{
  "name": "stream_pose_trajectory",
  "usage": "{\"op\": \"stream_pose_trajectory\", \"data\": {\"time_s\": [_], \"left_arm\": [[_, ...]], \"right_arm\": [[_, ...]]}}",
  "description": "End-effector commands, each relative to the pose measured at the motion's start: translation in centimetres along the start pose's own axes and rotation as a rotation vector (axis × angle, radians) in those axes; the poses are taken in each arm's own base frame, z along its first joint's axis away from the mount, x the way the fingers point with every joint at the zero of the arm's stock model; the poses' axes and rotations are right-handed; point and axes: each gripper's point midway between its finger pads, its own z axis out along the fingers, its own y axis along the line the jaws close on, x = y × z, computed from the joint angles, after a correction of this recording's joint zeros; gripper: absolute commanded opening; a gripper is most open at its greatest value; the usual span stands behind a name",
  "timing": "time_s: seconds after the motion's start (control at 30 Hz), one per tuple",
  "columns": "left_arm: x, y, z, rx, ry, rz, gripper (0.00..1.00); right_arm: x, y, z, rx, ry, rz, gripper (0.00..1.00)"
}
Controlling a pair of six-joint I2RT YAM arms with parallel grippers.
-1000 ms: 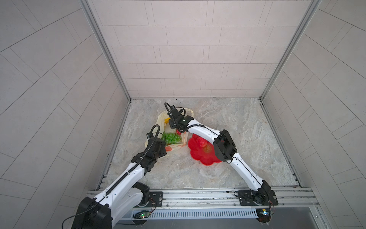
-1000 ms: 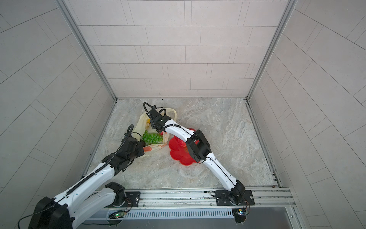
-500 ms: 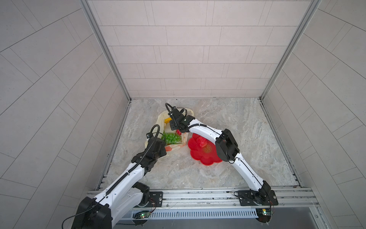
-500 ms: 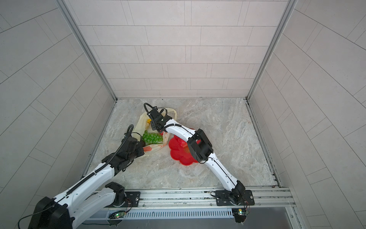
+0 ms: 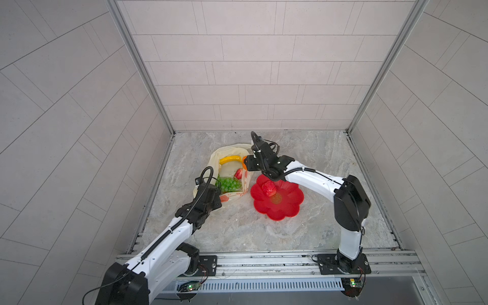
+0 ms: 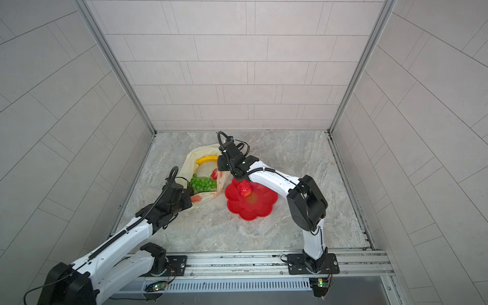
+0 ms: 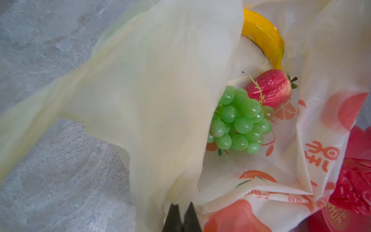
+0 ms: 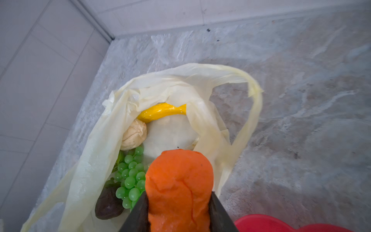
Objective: Take fruits out of the plastic bag
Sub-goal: Pick up the fruit from the plastic bag, then place the fruit on the plate.
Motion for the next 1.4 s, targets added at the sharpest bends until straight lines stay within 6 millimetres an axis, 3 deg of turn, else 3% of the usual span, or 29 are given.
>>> {"op": "stream_pose_trajectory", "data": {"time_s": [0.0,0.27,0.53,0.77,1.03,1.37], "left_arm": [[-1.4,-0.5,-0.7,0.005,-0.034,0.002,0.03],[-1.4,-0.4,-0.6,0.001,-0.039,0.003,0.03],[-1.5,-0.2,-0.7,-0.007,-0.049,0.003,0.03],[-1.6,0.0,-0.9,-0.01,-0.062,0.001,0.03],[-1.7,0.1,-1.0,-0.01,-0.069,0.0,0.04],[-1.7,0.0,-1.0,-0.008,-0.07,0.0,0.04]], "right_arm": [[0.1,-2.7,-2.1,-0.031,-0.025,0.149,0.41],[2.8,-10.8,-7.4,0.008,-0.055,0.357,0.41],[6.5,-14.2,-9.3,0.042,-0.062,0.478,0.41],[9.2,-15.5,-8.5,0.04,-0.051,0.597,0.41],[10.8,-16.0,-7.0,0.057,-0.018,0.64,0.4],[12.4,-14.6,-4.4,0.041,0.035,0.64,0.4]]}}
